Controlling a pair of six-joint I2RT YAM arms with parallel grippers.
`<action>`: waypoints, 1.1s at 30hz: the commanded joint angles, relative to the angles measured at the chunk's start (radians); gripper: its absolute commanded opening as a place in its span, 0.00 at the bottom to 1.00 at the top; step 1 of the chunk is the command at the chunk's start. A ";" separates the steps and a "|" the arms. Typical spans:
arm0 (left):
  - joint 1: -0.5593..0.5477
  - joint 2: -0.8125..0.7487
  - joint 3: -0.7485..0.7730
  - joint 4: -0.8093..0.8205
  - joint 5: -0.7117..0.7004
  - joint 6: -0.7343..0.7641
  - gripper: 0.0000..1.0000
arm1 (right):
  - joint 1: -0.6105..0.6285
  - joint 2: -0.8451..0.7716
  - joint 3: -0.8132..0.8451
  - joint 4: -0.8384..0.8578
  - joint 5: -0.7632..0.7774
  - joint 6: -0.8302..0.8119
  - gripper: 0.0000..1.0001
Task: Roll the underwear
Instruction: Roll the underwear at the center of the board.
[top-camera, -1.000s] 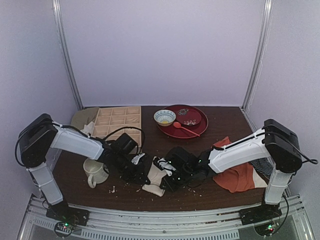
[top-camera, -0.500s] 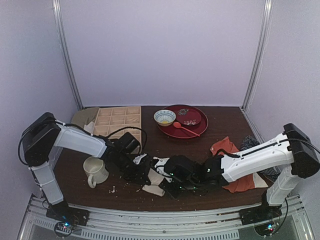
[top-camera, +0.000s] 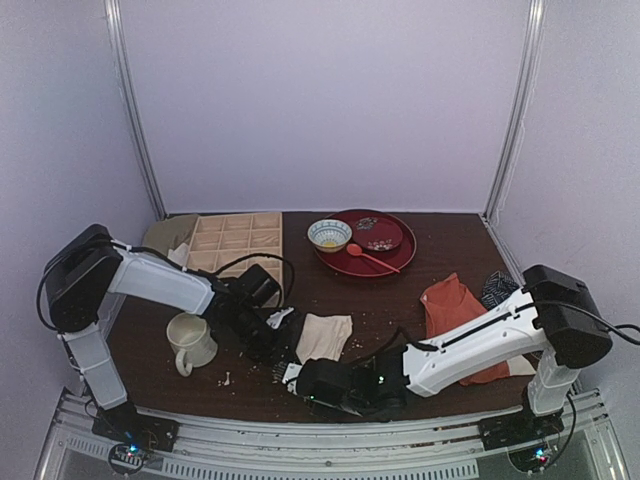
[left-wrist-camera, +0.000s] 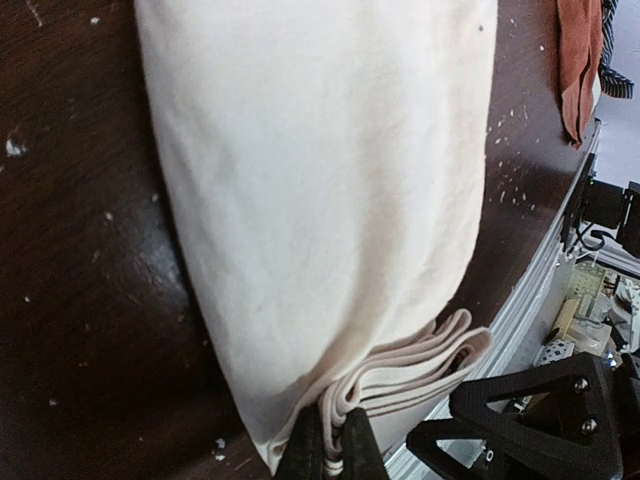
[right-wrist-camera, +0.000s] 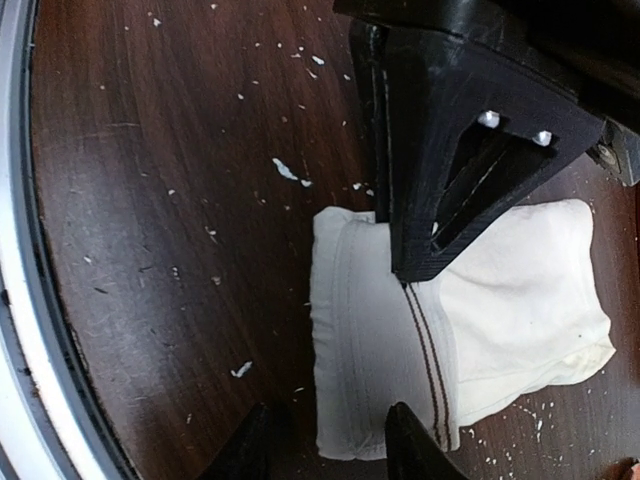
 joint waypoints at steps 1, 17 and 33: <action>-0.010 0.028 -0.001 -0.038 -0.005 0.019 0.00 | 0.001 0.041 0.036 -0.004 0.089 -0.070 0.37; -0.012 0.030 -0.012 -0.032 0.001 0.010 0.00 | 0.015 0.053 0.024 0.006 0.171 -0.119 0.36; -0.012 0.034 -0.011 -0.034 0.006 0.011 0.00 | 0.049 0.085 0.056 0.017 0.176 -0.194 0.43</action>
